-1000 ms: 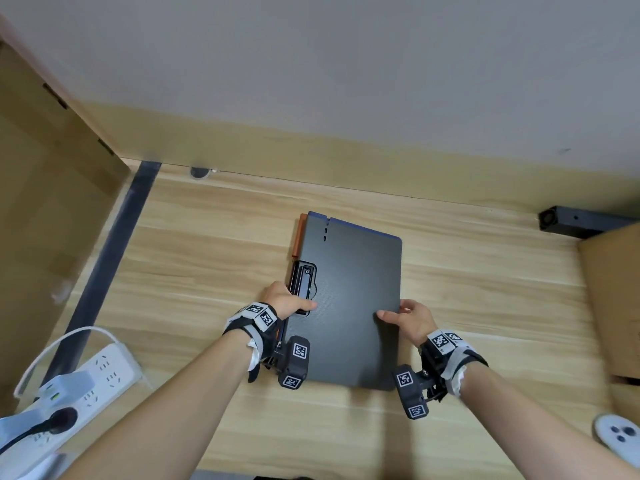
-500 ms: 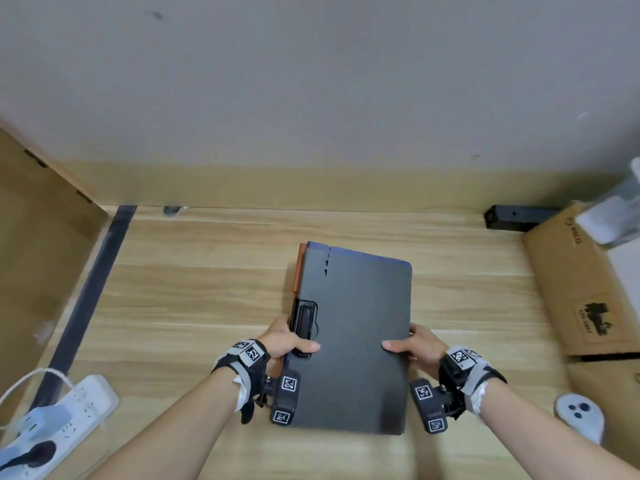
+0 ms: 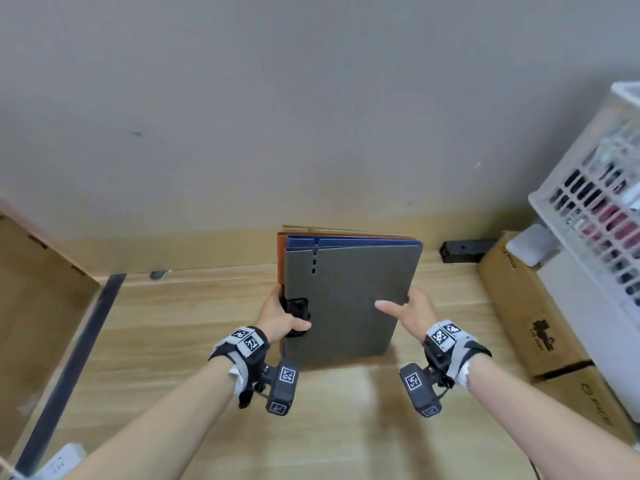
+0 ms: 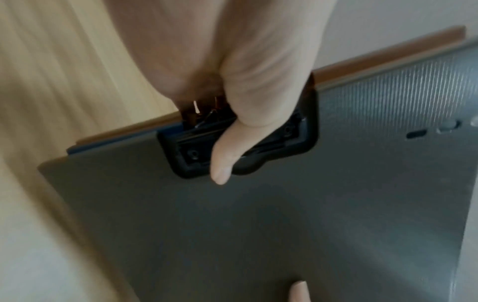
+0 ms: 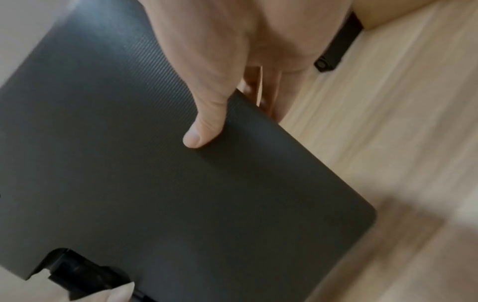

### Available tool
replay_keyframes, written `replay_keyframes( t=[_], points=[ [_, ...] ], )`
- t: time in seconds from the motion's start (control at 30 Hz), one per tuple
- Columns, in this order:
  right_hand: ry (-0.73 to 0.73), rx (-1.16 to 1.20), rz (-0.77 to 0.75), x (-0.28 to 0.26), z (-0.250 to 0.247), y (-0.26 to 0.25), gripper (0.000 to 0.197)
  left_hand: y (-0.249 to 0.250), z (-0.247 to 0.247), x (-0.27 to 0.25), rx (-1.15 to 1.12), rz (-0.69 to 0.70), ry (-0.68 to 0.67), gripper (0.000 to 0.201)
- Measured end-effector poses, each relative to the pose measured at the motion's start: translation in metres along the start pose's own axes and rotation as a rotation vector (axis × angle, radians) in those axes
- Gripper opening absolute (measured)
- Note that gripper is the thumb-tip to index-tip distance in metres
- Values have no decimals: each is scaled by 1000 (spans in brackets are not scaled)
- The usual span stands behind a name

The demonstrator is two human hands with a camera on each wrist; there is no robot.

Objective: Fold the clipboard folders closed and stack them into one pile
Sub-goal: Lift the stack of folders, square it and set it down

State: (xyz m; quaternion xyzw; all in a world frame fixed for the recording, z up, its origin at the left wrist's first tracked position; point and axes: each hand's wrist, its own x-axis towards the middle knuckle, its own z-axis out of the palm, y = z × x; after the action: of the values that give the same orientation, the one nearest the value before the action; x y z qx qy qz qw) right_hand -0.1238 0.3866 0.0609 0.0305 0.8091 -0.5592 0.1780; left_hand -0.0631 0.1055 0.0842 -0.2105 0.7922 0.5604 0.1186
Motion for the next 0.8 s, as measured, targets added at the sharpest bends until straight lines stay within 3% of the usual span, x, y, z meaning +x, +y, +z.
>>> replay_keyframes(
  t=[0.13,0.23,0.37,0.57,0.8],
  points=[
    [60,-34,-47,6,-10,-8,30,25,1,10,-61,-28,-11,67],
    [55,6,-26,3,-11,8,44,20,6,6,-121,-97,-47,62],
    [79,75,-24,-10,-5,22,54,3,26,-2,-187,-105,-40,67],
    [114,193,-65,-13,-5,5,63,9,32,-12,-191,28,40,75],
    [224,216,-82,-6,13,-5,70,19,32,-9,-188,7,149,86]
  ],
)
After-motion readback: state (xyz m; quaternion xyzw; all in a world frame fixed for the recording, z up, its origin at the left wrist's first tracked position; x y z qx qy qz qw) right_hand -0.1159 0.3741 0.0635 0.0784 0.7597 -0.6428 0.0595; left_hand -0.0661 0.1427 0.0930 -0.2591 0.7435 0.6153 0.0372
